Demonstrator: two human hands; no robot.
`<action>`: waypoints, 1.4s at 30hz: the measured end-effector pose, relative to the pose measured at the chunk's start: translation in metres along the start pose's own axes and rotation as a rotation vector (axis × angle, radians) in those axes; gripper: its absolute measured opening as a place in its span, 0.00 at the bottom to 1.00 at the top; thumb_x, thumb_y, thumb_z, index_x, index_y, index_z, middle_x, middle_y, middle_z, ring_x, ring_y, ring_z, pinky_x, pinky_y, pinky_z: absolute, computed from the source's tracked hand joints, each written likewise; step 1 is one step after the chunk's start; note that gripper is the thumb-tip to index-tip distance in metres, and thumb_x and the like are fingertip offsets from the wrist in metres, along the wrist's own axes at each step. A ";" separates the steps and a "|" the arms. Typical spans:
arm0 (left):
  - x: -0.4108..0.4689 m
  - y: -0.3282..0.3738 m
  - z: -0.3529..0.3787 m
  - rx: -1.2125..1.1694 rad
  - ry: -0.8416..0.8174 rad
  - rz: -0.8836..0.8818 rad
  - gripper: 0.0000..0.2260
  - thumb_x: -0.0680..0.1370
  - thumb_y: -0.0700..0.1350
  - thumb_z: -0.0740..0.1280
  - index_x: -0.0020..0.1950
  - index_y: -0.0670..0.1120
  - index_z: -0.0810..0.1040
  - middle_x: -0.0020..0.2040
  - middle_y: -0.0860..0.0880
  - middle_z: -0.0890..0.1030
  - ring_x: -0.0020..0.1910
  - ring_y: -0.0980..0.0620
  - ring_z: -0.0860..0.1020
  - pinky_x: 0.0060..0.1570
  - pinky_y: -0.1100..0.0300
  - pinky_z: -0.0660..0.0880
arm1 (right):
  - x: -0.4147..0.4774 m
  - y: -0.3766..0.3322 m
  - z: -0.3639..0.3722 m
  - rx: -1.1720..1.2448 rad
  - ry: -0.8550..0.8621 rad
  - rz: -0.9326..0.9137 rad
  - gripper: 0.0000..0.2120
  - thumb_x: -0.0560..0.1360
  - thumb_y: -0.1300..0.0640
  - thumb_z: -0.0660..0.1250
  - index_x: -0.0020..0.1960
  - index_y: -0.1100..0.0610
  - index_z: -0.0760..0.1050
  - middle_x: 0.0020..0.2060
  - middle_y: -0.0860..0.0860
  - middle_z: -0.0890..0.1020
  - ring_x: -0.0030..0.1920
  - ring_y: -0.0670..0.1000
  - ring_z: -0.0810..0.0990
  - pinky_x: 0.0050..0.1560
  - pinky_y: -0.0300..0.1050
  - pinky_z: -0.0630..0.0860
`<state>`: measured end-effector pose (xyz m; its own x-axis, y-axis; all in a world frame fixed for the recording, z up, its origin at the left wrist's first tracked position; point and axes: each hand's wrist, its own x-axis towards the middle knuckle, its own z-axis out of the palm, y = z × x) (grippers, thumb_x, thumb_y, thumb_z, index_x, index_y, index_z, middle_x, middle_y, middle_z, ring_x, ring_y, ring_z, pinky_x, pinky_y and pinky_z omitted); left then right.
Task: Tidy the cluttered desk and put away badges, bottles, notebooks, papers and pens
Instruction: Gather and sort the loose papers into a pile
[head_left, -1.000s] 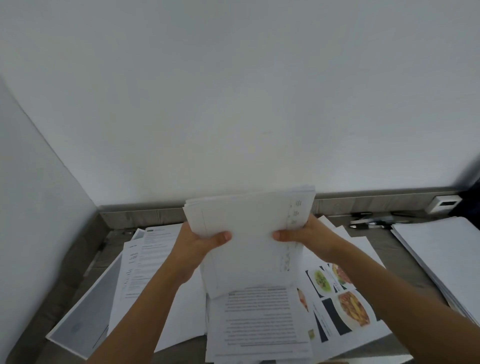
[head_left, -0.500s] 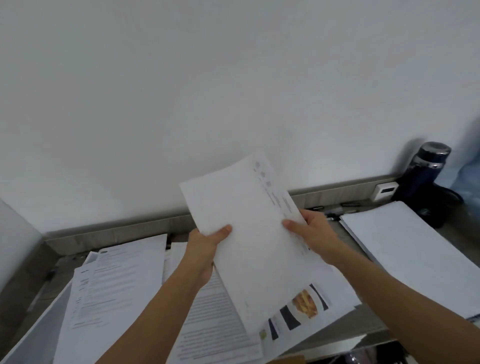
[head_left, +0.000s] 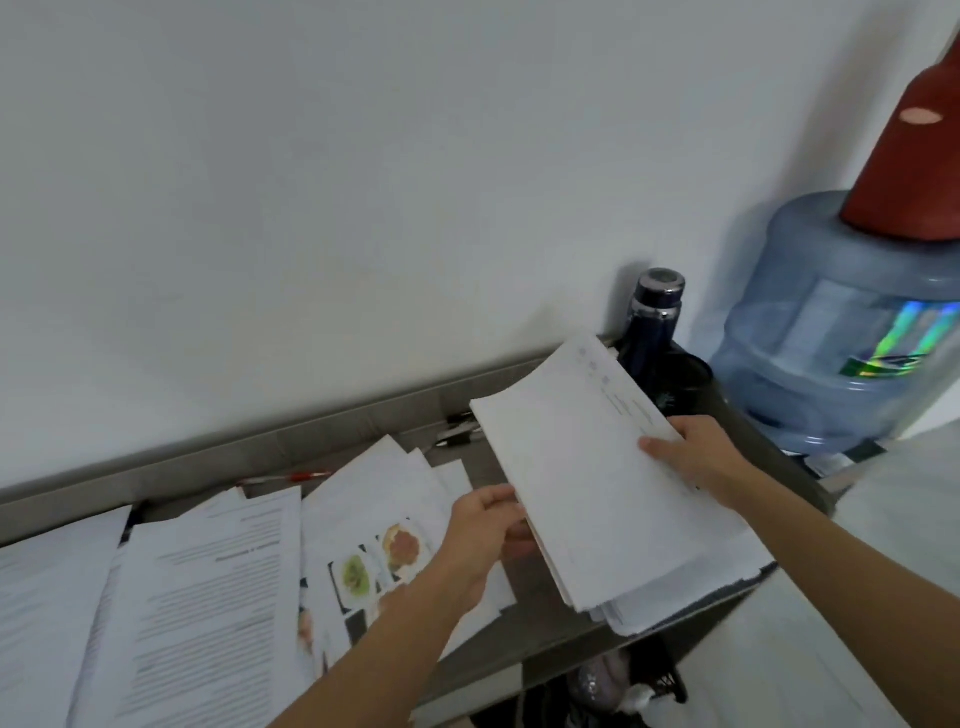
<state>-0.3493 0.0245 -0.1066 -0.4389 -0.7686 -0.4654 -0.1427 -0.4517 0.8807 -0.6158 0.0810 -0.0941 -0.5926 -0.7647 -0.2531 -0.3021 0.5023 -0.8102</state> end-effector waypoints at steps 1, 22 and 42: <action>0.006 -0.006 0.011 0.007 -0.005 -0.018 0.10 0.77 0.33 0.65 0.58 0.39 0.78 0.48 0.41 0.85 0.45 0.42 0.84 0.42 0.55 0.82 | 0.005 0.010 -0.007 0.002 0.001 0.015 0.12 0.76 0.55 0.71 0.57 0.60 0.79 0.40 0.52 0.83 0.39 0.53 0.82 0.33 0.42 0.75; -0.003 -0.037 -0.005 0.182 0.350 0.037 0.07 0.79 0.36 0.64 0.52 0.43 0.80 0.49 0.44 0.82 0.45 0.49 0.81 0.44 0.57 0.79 | 0.012 0.020 0.025 -0.693 0.037 -0.316 0.22 0.78 0.45 0.64 0.70 0.47 0.69 0.64 0.49 0.75 0.65 0.52 0.72 0.59 0.50 0.73; -0.156 -0.127 -0.345 1.057 0.686 -0.301 0.24 0.82 0.54 0.55 0.78 0.52 0.56 0.79 0.47 0.54 0.76 0.45 0.56 0.73 0.50 0.58 | -0.116 -0.121 0.323 0.140 -0.809 0.208 0.20 0.74 0.55 0.74 0.62 0.58 0.74 0.56 0.59 0.81 0.54 0.59 0.82 0.48 0.53 0.83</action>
<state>0.0434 0.0456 -0.1759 0.2299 -0.9159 -0.3292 -0.9212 -0.3138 0.2299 -0.2693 -0.0220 -0.1373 0.1071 -0.7423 -0.6614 -0.1188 0.6509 -0.7498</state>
